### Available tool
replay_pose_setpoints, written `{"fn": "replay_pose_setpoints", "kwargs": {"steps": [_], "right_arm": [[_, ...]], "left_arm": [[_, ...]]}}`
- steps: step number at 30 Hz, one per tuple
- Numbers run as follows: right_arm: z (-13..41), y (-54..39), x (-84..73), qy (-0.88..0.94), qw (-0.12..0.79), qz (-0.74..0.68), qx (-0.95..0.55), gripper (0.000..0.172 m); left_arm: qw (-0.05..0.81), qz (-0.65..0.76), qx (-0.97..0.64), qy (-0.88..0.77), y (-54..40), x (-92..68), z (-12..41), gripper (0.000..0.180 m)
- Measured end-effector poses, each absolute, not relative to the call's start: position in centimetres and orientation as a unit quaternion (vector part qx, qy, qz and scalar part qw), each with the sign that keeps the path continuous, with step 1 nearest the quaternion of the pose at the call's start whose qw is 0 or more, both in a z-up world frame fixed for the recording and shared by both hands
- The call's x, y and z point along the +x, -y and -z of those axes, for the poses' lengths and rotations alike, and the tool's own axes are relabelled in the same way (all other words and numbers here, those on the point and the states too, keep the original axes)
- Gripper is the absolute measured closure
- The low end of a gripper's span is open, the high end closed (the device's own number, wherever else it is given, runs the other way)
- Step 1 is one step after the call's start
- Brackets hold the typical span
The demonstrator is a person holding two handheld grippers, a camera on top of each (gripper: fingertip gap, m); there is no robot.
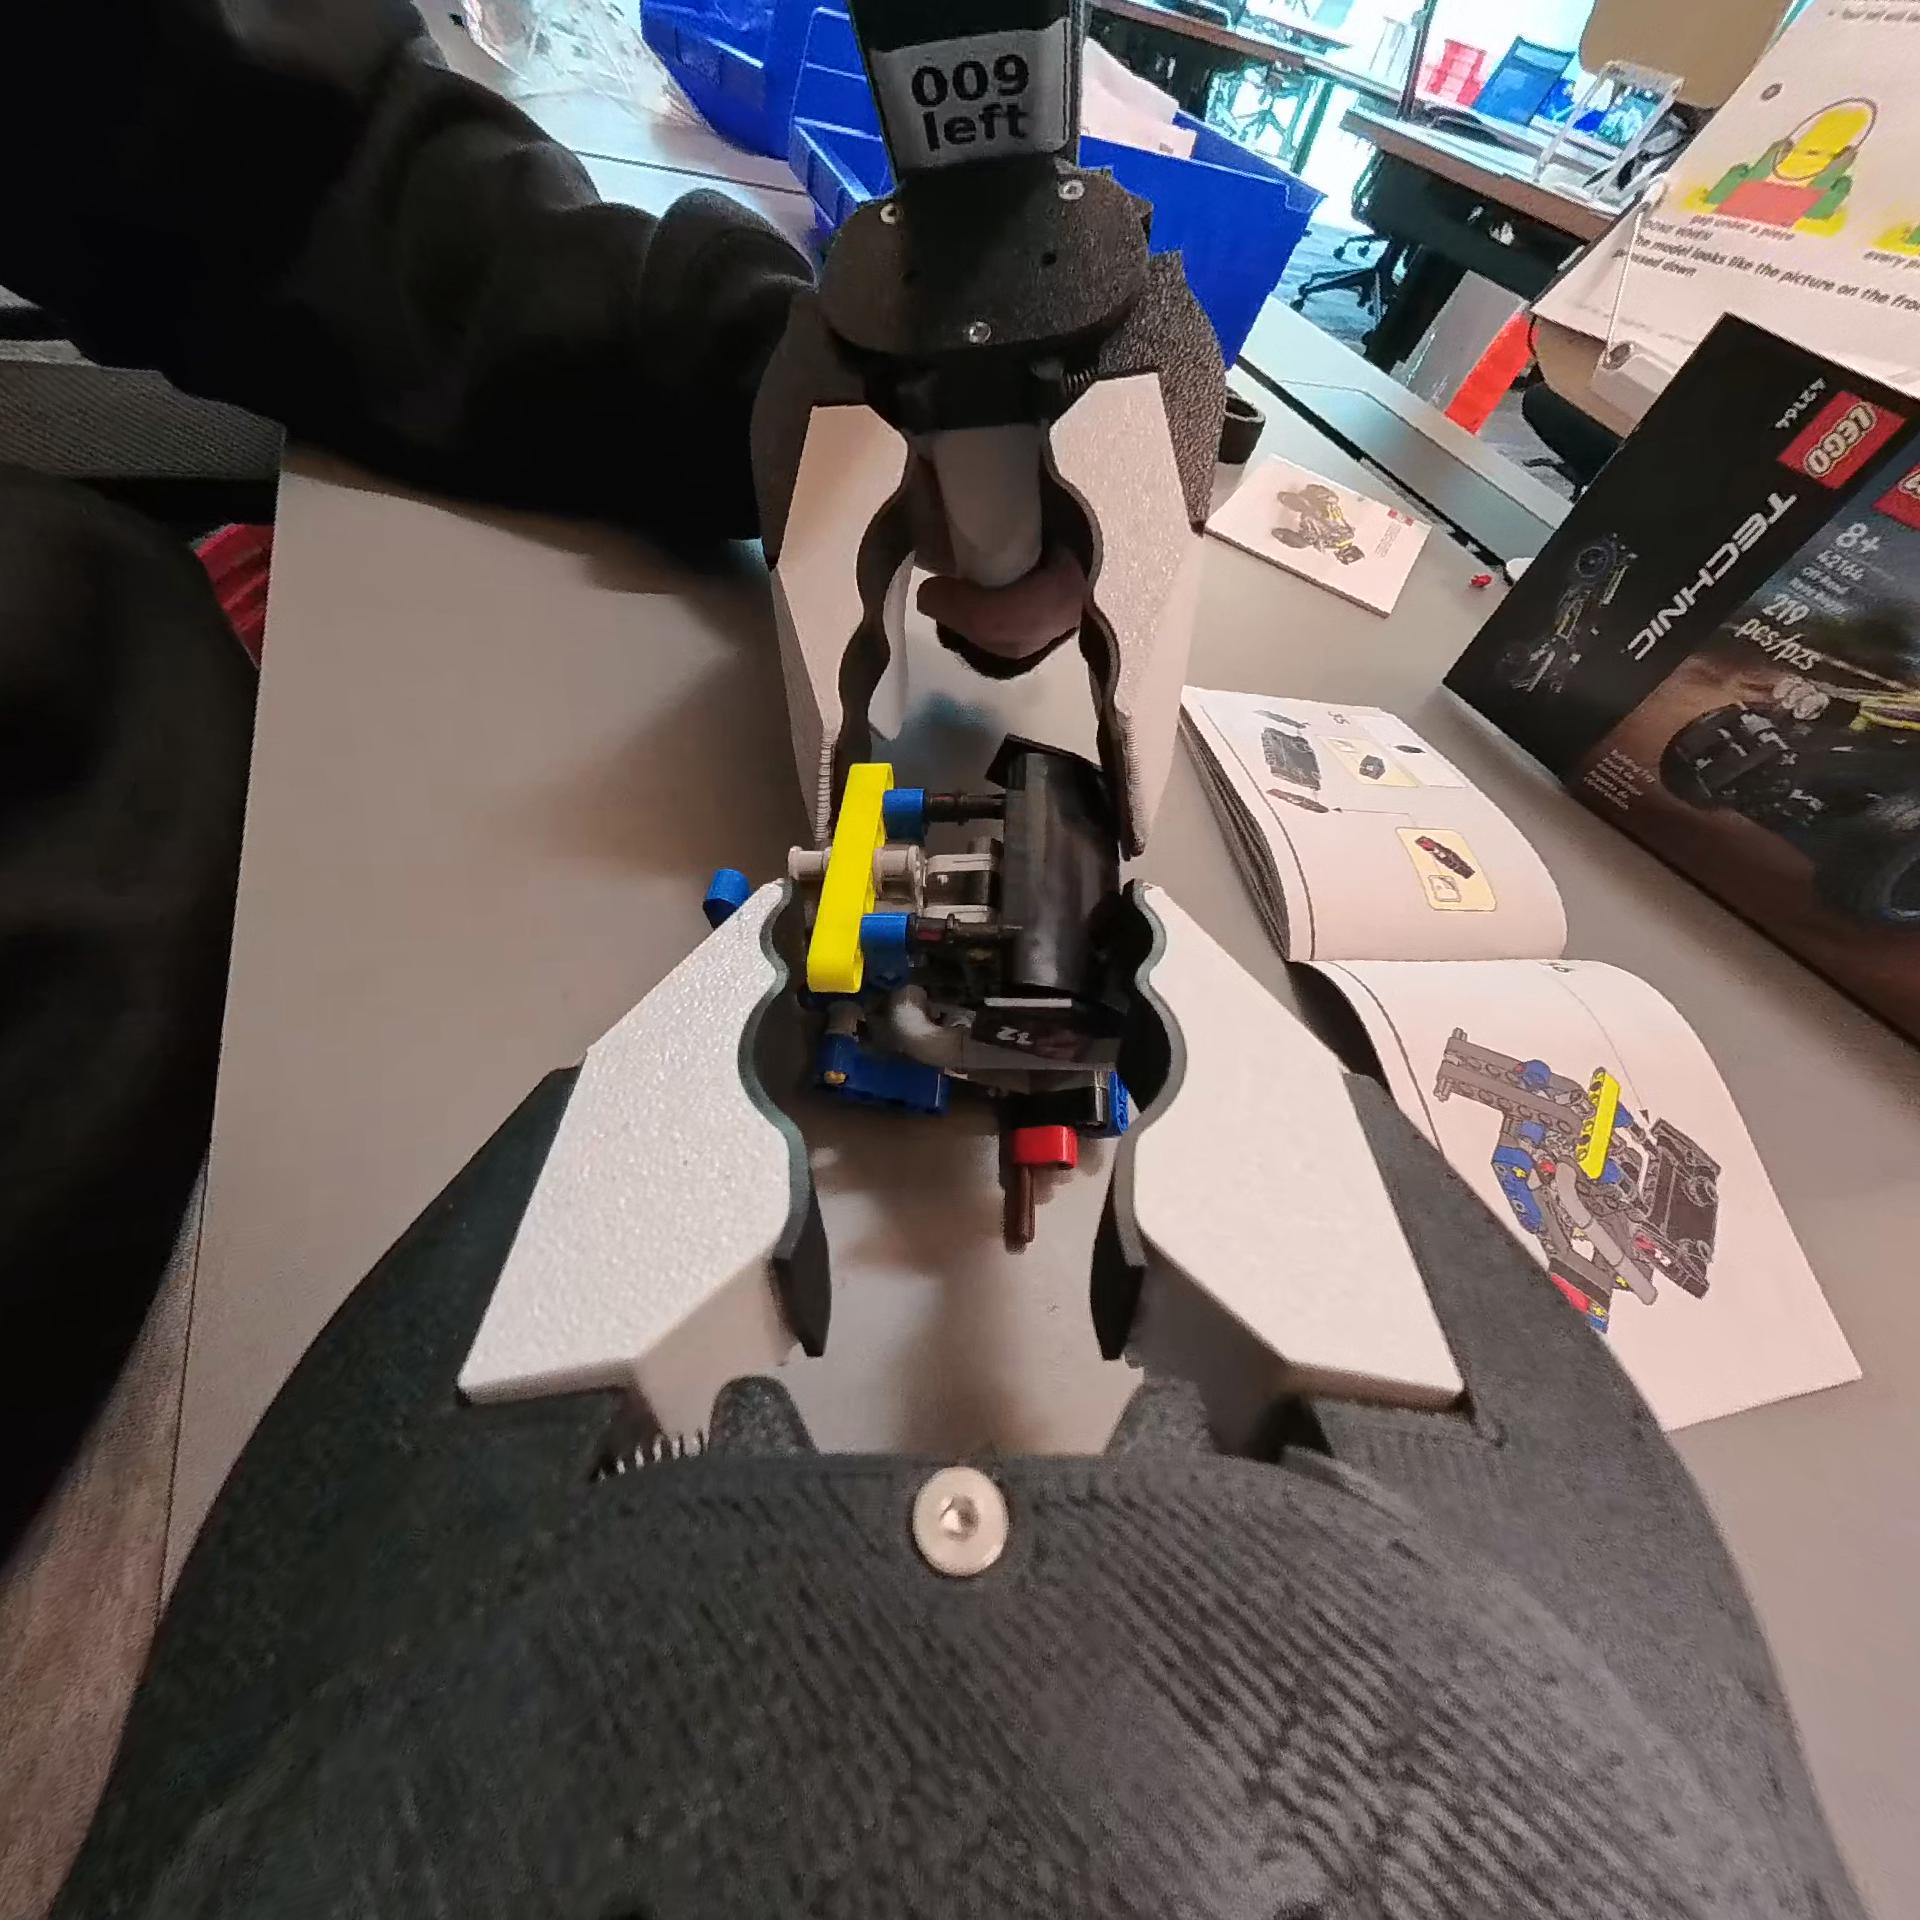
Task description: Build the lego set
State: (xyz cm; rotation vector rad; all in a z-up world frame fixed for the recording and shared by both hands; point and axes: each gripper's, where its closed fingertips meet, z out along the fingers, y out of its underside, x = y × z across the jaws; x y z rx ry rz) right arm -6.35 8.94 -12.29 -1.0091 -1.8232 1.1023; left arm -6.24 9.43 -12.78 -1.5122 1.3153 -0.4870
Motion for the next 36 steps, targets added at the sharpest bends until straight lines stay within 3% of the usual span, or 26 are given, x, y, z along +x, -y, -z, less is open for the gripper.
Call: {"fn": "replay_pose_setpoints", "kwargs": {"steps": [3, 4, 5, 6, 11, 14, 17, 19, 21, 25, 27, 29, 36], "right_arm": [[12.4, -8.8, -6.2, 0.718, 0.375, -0.431, -0.397, 0.114], [12.5, -8.8, -6.2, 0.717, 0.376, -0.431, -0.399, 0.115], [12.4, -8.8, -6.4, 0.711, 0.375, -0.438, -0.403, 0.13], [12.0, -9.2, -6.7, 0.706, 0.396, -0.435, -0.394, 0.153], [11.3, -9.1, -6.5, 0.726, 0.426, -0.385, -0.378, 0.149], [10.5, -8.8, -5.8, 0.715, 0.405, -0.422, -0.382, 0.128], [9.6, -9.7, -5.1, 0.709, 0.377, -0.439, -0.402, 0.122], [9.4, -12.6, -5.6, 0.7, 0.393, -0.41, -0.433, 0.119], [9.2, -13.6, -6.5, 0.675, 0.34, -0.465, -0.462, 0.11], [10.3, -12.7, -8.0, 0.65, 0.161, -0.567, -0.48, 0.132], [11.7, -11.7, -8.0, 0.663, 0.076, -0.564, -0.487, 0.124], [11.7, -11.6, -8.7, 0.653, 0.045, -0.572, -0.494, 0.14], [12.0, -9.2, -8.2, 0.669, -0.051, -0.559, -0.487, 0.148]], "left_arm": [[0.513, 0.207, -0.629, -0.546, -9.3, -6.2, 12.8, 0.127], [0.517, 0.209, -0.62, -0.551, -9.1, -6.0, 12.6, 0.136], [0.516, 0.205, -0.612, -0.563, -8.6, -5.8, 12.6, 0.174], [0.528, 0.178, -0.623, -0.548, -9.4, -5.8, 12.6, 0.175], [0.54, 0.189, -0.632, -0.523, -9.6, -6.6, 11.9, 0.164], [0.535, 0.191, -0.634, -0.525, -9.3, -6.7, 11.9, 0.163], [0.536, 0.184, -0.627, -0.534, -8.8, -7.4, 11.6, 0.161], [0.537, 0.191, -0.63, -0.528, -8.3, -7.9, 10.8, 0.149], [0.552, 0.205, -0.634, -0.502, -8.1, -8.2, 9.7, 0.145], [0.561, 0.155, -0.699, -0.416, -8.9, -9.8, 9.1, 0.143], [0.553, 0.138, -0.762, -0.309, -9.3, -10.7, 9.1, 0.141], [0.535, 0.158, -0.795, -0.238, -8.2, -9.7, 9.6, 0.124], [0.492, 0.081, -0.858, -0.126, -7.7, -5.8, 14.4, 0.106]]}}
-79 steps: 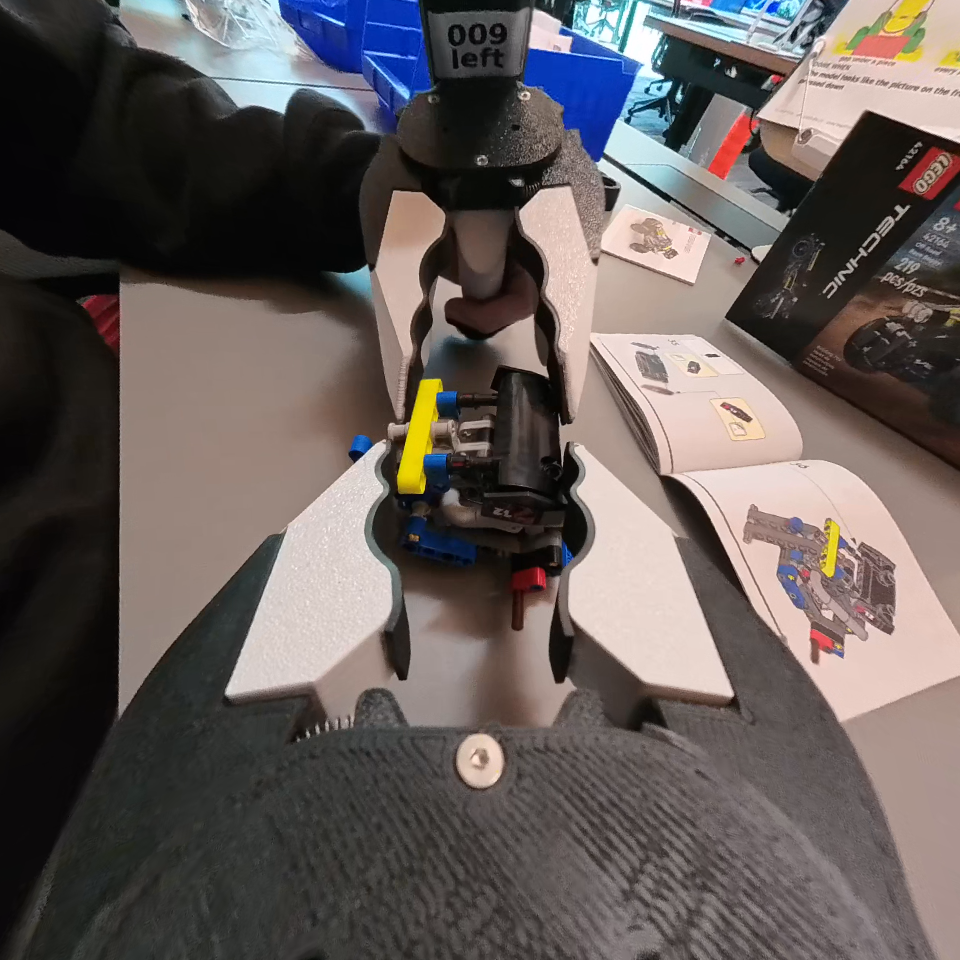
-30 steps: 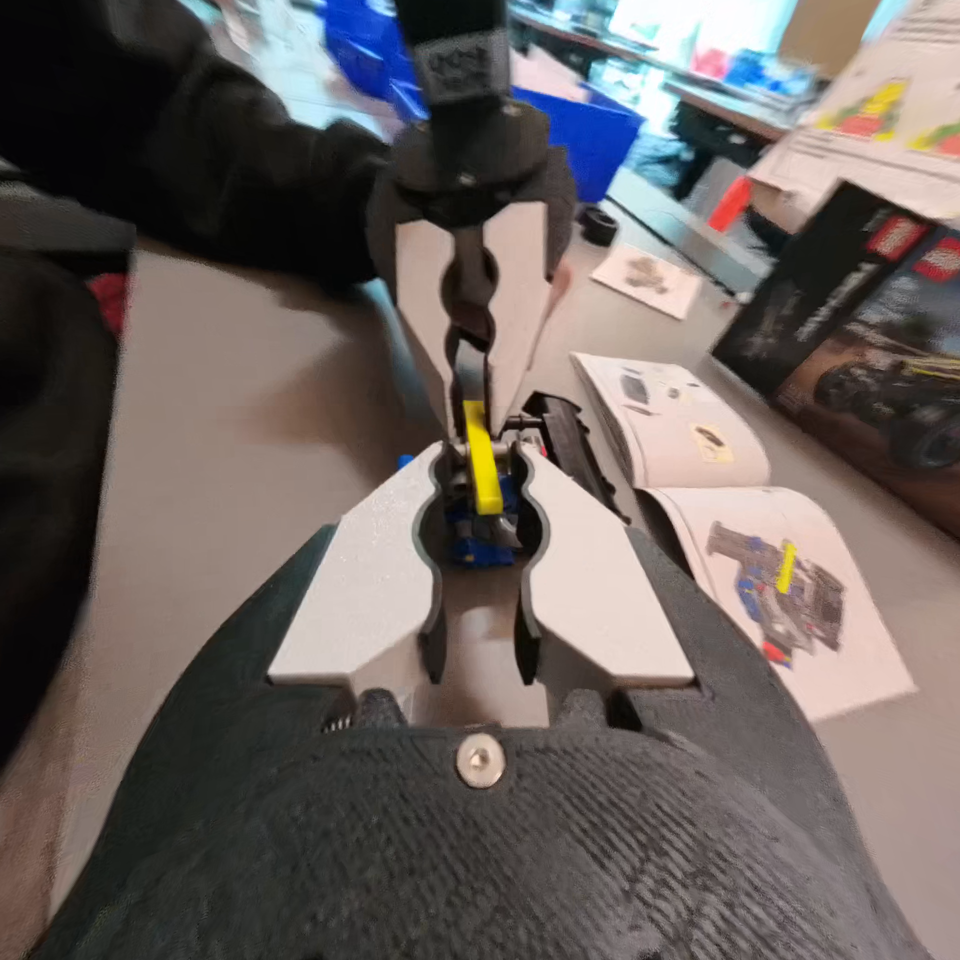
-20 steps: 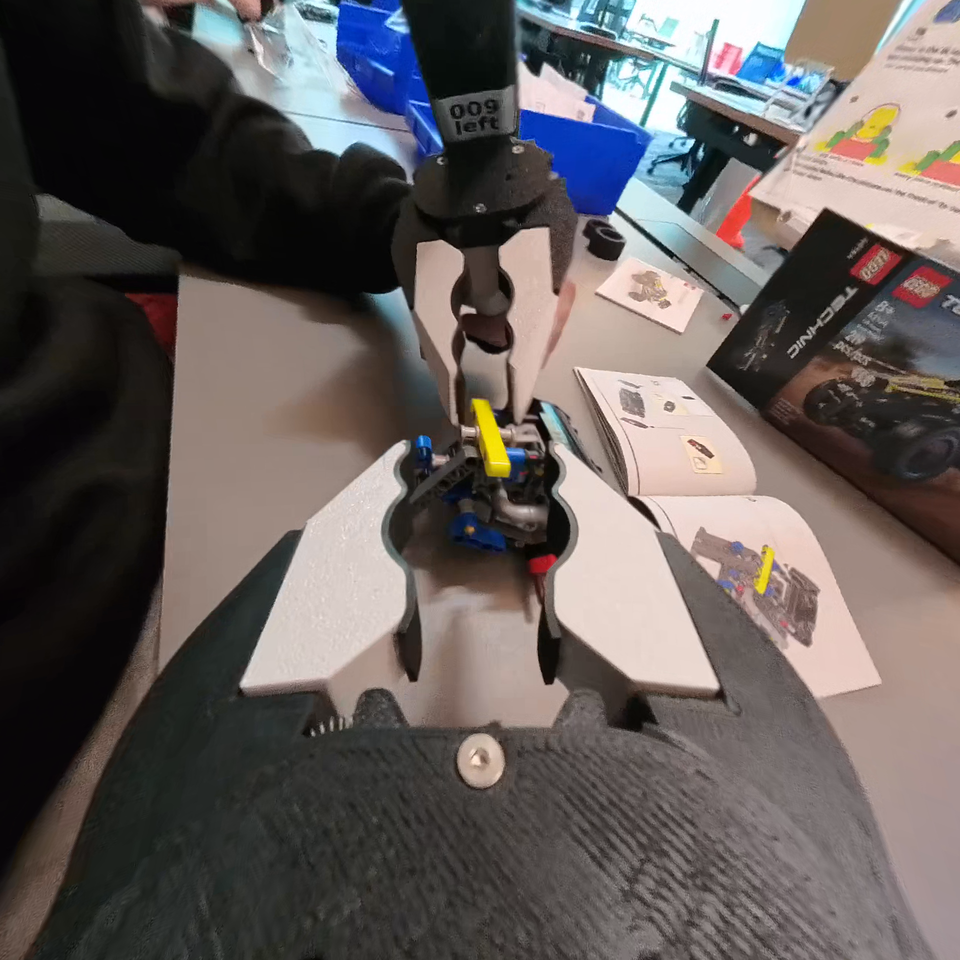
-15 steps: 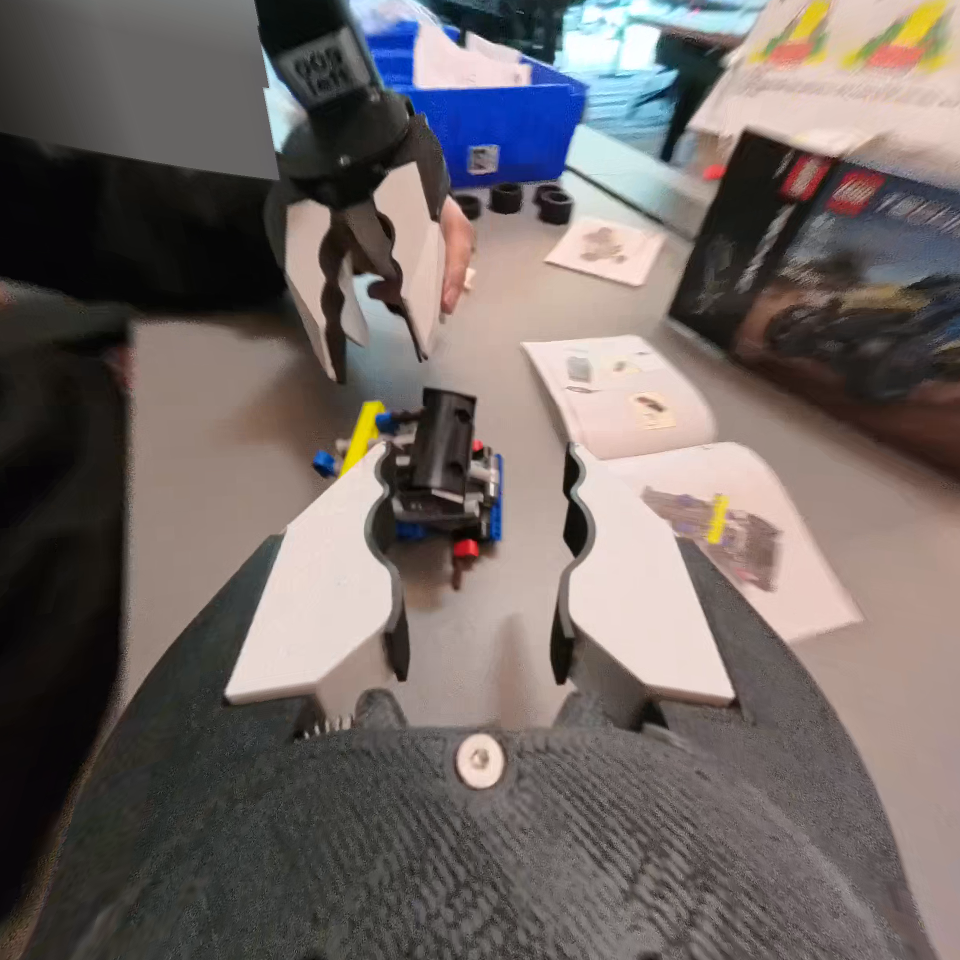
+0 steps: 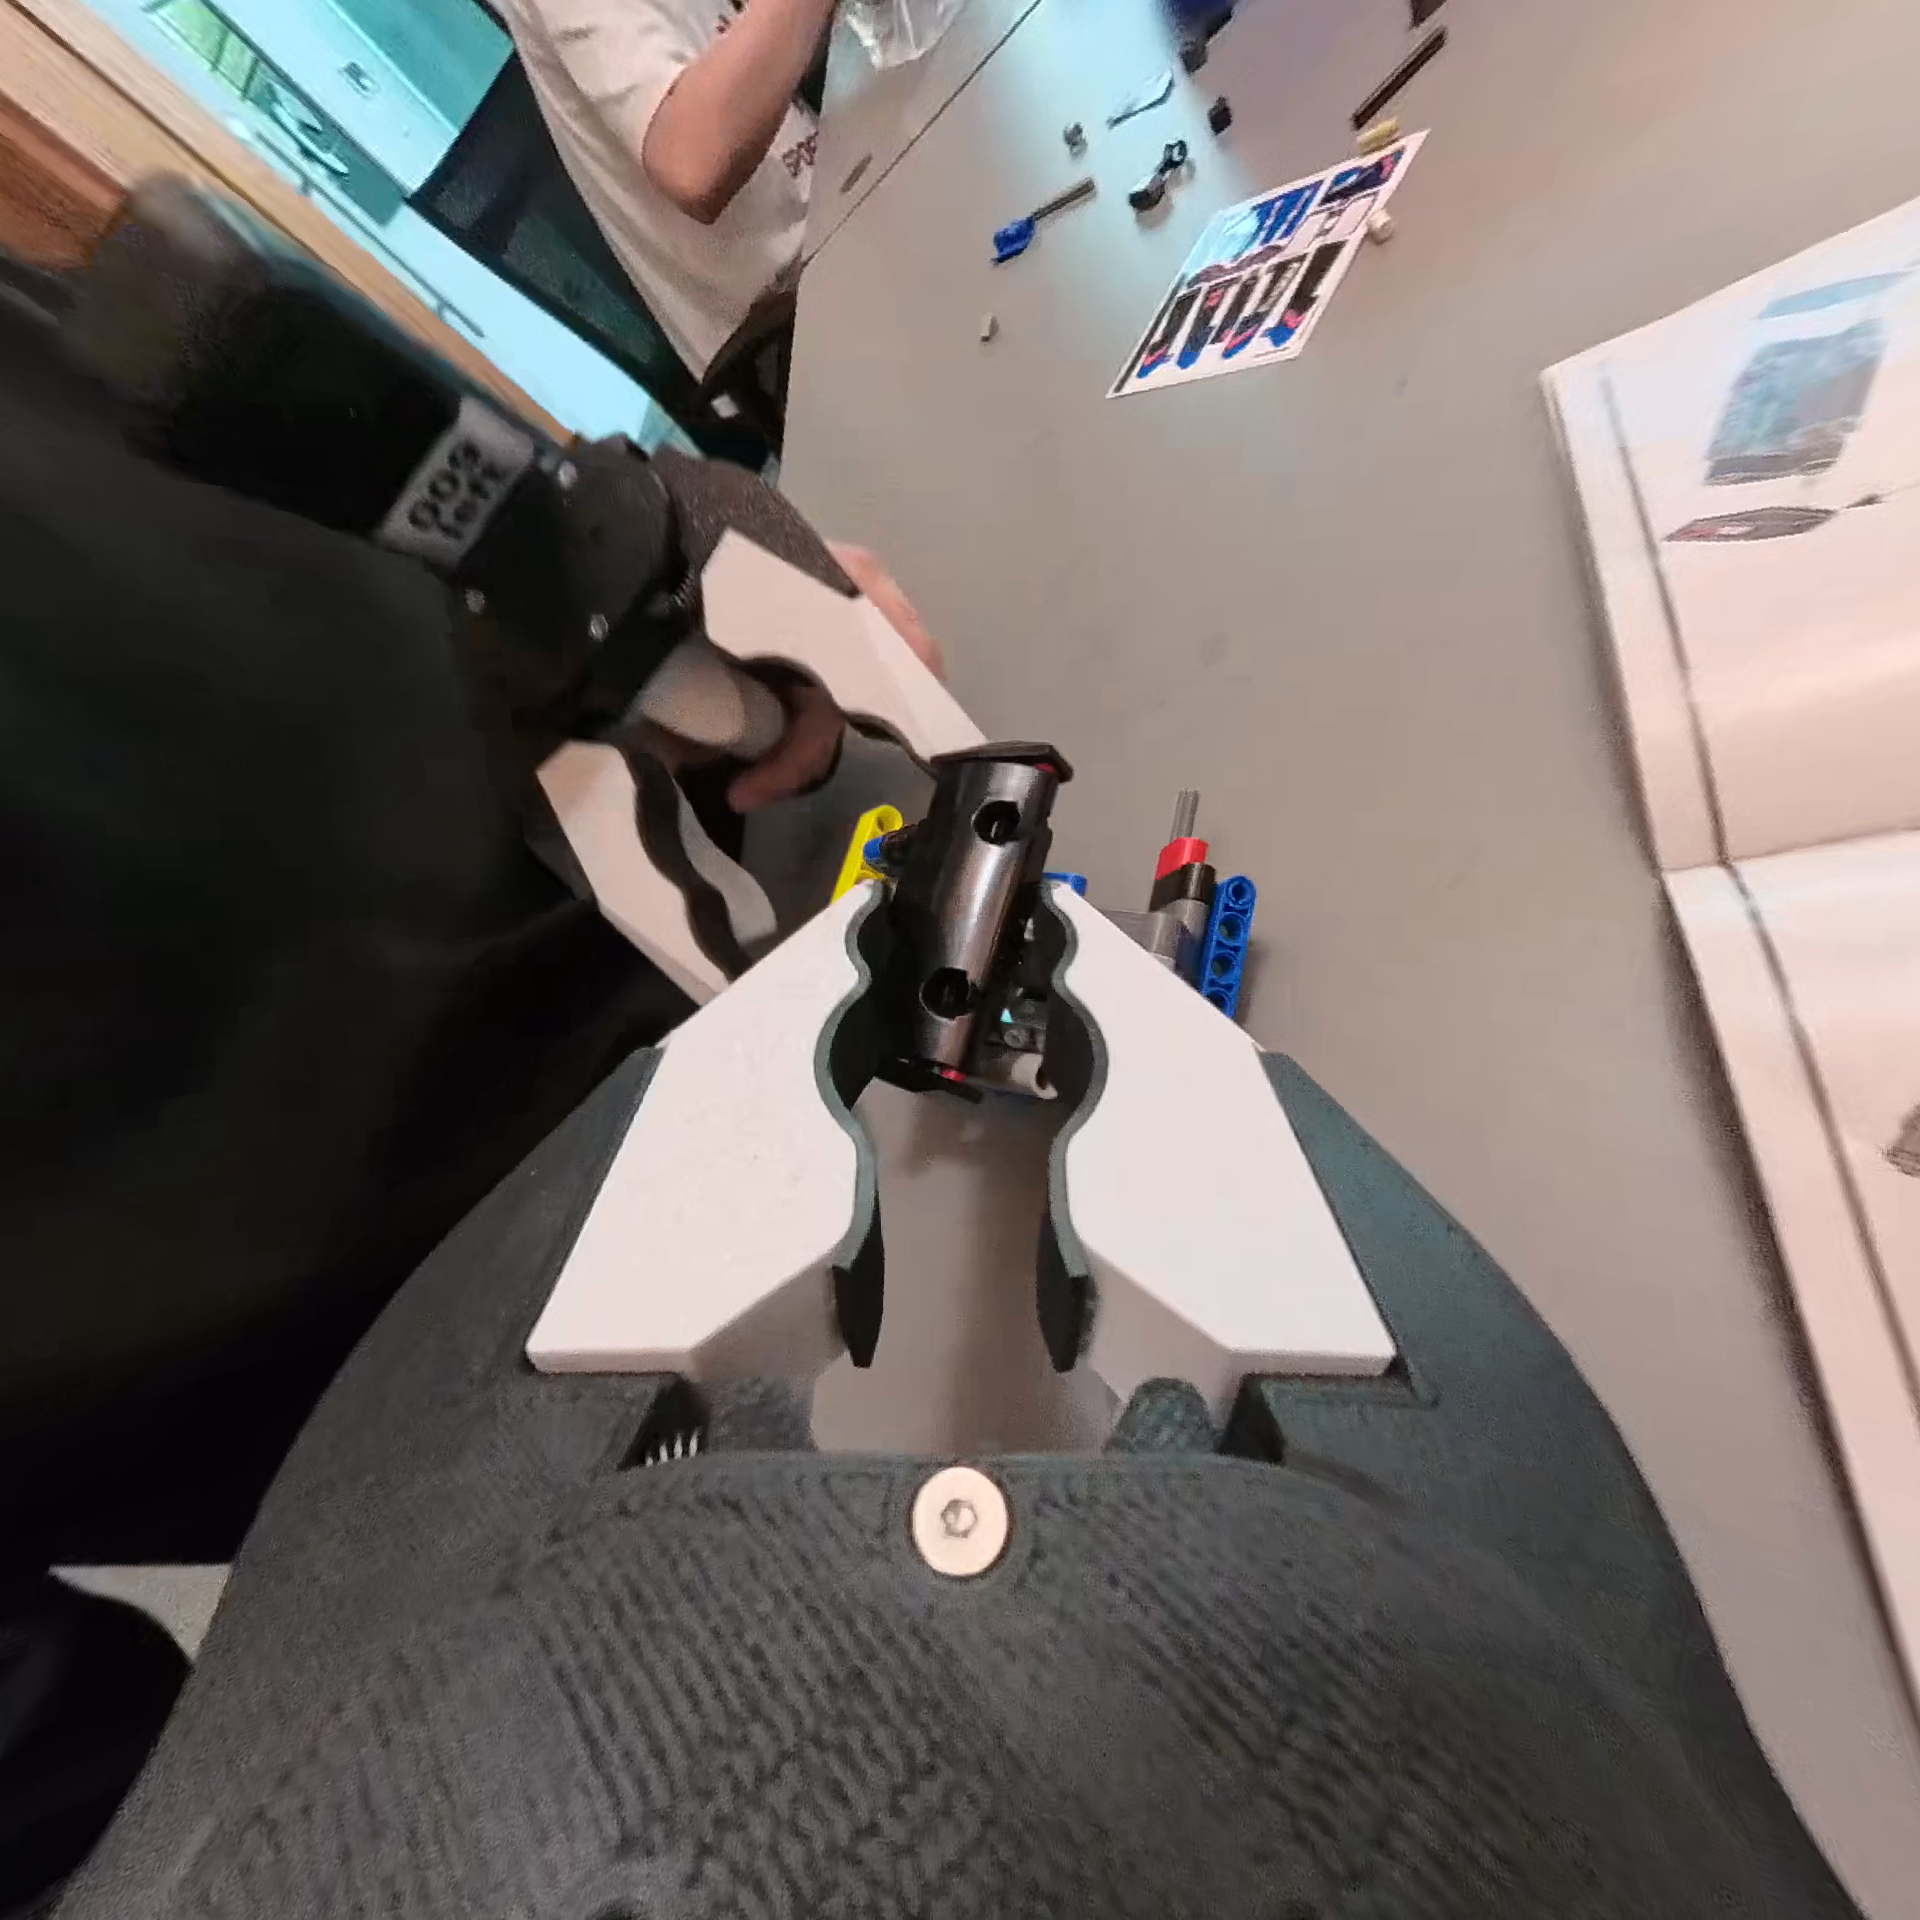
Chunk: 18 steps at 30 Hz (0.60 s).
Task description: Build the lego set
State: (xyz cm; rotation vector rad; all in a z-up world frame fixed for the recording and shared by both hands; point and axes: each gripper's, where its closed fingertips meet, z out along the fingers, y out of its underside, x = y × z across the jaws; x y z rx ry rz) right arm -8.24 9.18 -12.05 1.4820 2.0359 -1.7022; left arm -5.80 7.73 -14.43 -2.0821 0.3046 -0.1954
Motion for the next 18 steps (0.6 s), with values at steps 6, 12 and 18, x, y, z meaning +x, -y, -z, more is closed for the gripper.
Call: {"fn": "replay_pose_setpoints", "kwargs": {"steps": [6, 12, 18], "right_arm": [[11.9, -8.9, -9.2, -0.594, -0.013, 0.559, 0.578, 0.149], [11.9, -10.2, -9.0, -0.528, -0.063, 0.541, 0.651, 0.148], [11.2, -10.5, -8.6, -0.482, 0.037, 0.591, 0.646, 0.148]], "left_arm": [[0.509, 0.031, -0.848, -0.145, -8.7, -7.0, 14.8, 0.134], [0.513, 0.075, -0.831, -0.202, -9.2, -7.8, 14.5, 0.133], [0.507, 0.098, -0.845, -0.138, -8.4, -7.3, 14.5, 0.122]]}}
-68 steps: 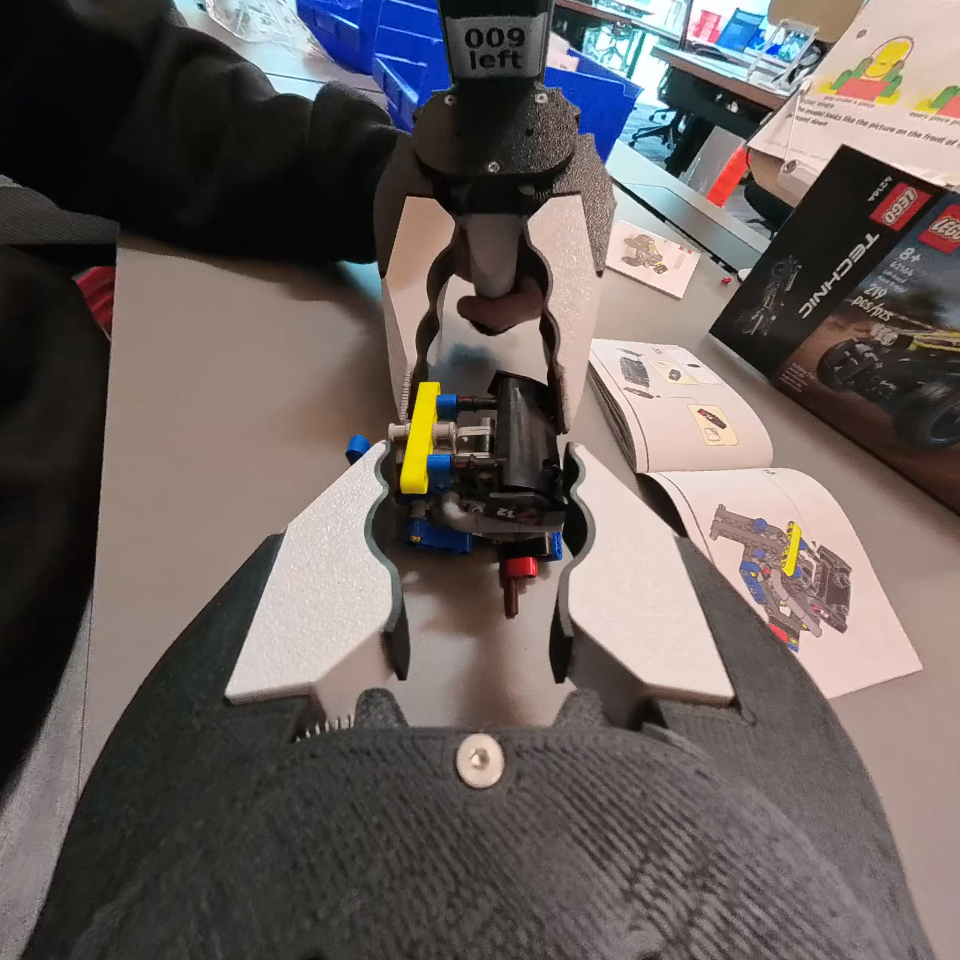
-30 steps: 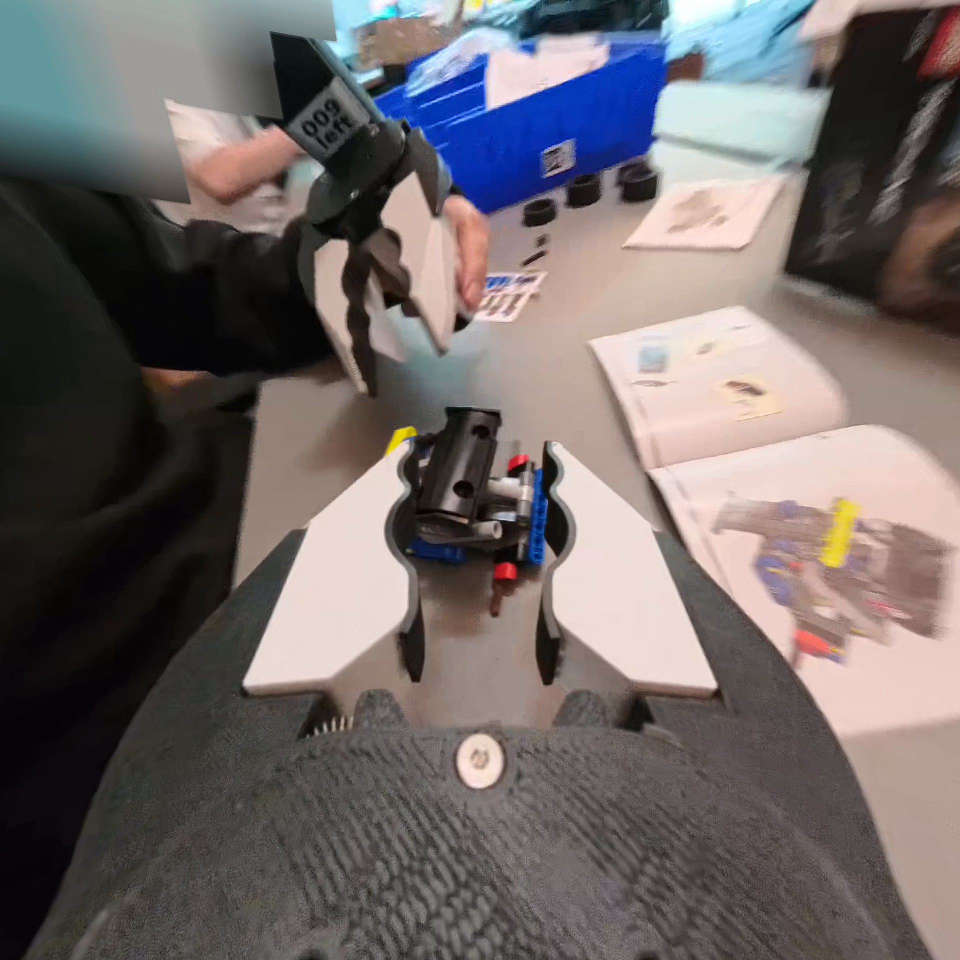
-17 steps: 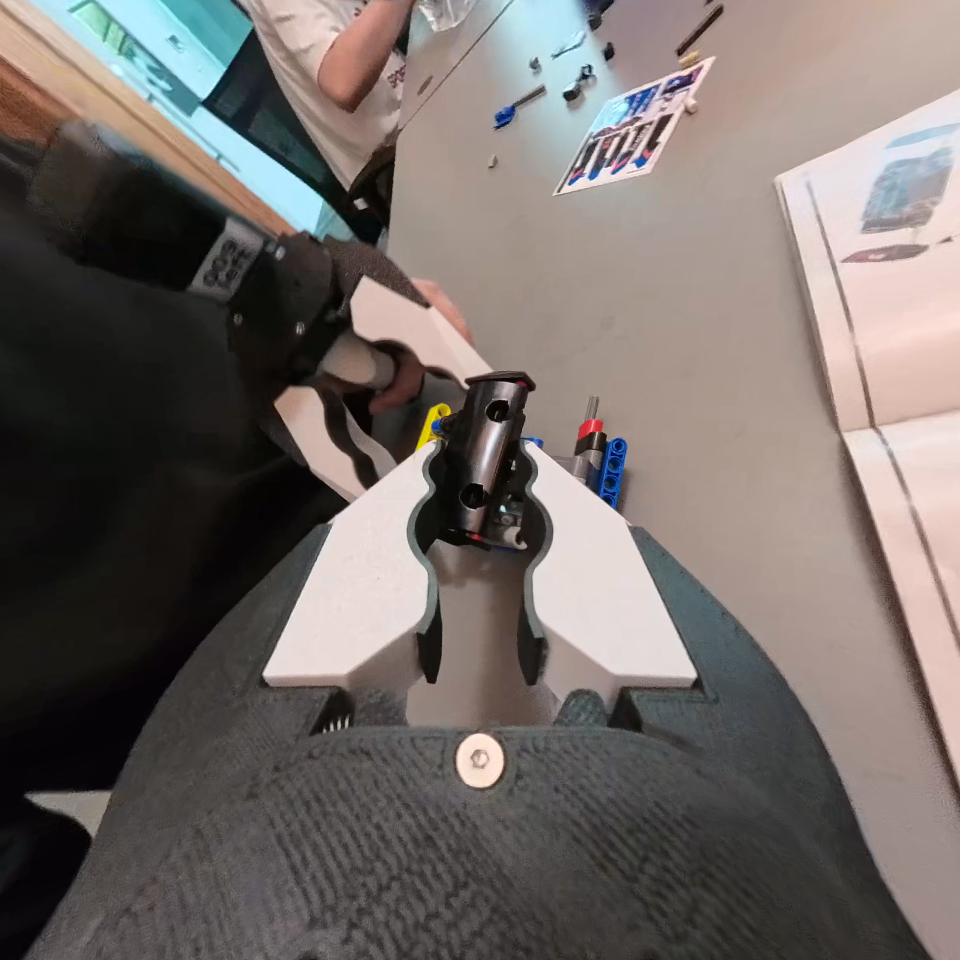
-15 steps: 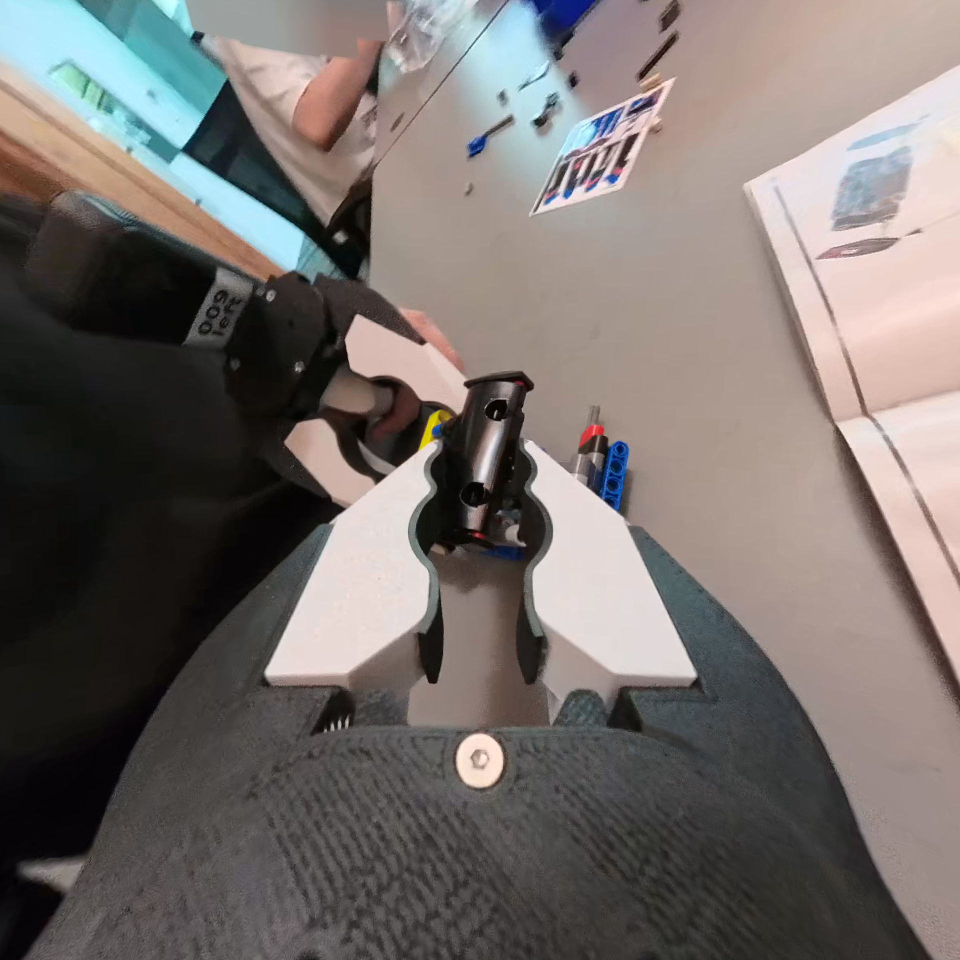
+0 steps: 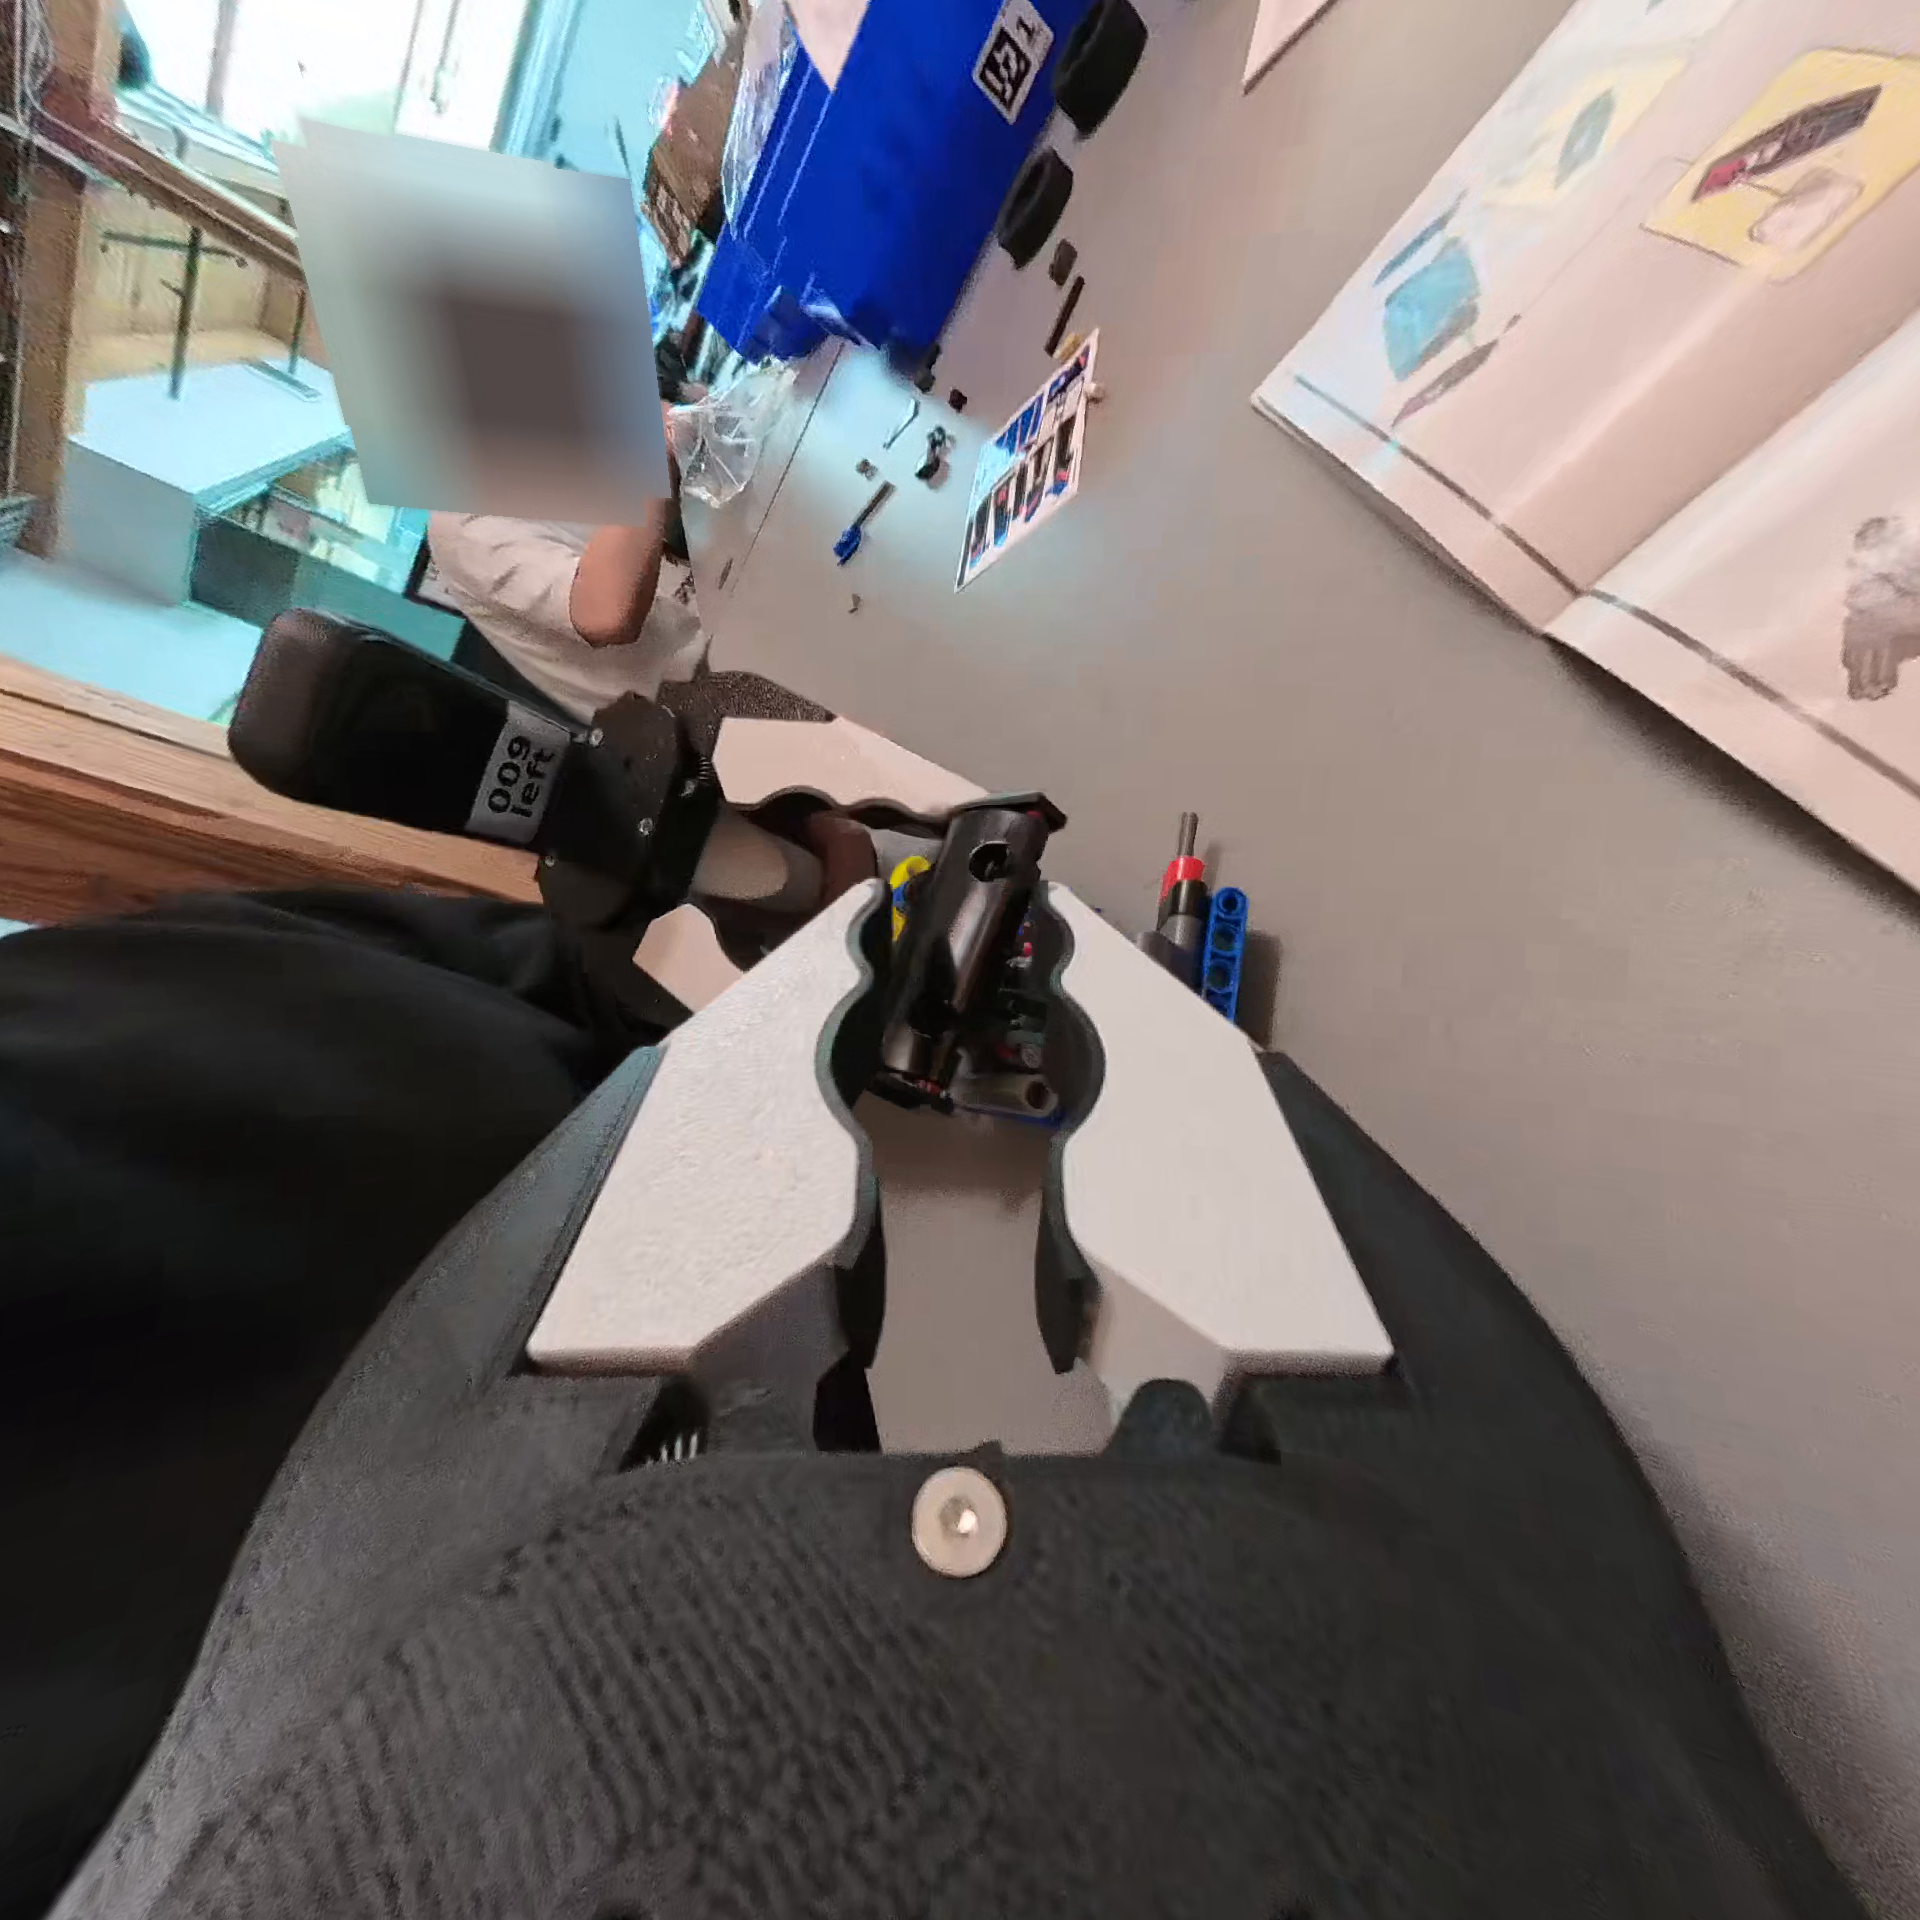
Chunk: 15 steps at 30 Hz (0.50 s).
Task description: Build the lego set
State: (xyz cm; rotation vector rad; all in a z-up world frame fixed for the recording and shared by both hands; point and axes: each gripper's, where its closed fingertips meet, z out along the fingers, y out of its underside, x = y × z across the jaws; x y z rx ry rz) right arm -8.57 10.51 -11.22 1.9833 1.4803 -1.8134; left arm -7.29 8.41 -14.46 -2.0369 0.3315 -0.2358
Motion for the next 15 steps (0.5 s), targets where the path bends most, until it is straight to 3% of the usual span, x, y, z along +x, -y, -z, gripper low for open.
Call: {"fn": "replay_pose_setpoints", "kwargs": {"steps": [5, 6, 8, 13, 15], "right_arm": [[11.7, -8.8, -8.0, -0.481, 0.112, 0.593, 0.635, 0.14], [11.8, -8.6, -8.0, -0.484, 0.117, 0.591, 0.635, 0.138], [11.8, -8.3, -8.0, -0.491, 0.123, 0.592, 0.628, 0.155], [11.5, -8.4, -8.4, -0.518, 0.083, 0.571, 0.631, 0.155], [11.3, -8.6, -8.6, -0.525, 0.058, 0.557, 0.641, 0.155]], "left_arm": [[0.515, 0.134, -0.838, -0.124, -7.4, -5.9, 13.6, 0.11], [0.517, 0.139, -0.835, -0.128, -7.4, -5.5, 13.4, 0.111], [0.509, 0.133, -0.838, -0.143, -7.5, -5.0, 13.8, 0.118], [0.531, 0.084, -0.821, -0.193, -8.0, -5.4, 13.8, 0.139], [0.53, 0.096, -0.817, -0.207, -8.1, -5.8, 13.8, 0.139]]}}
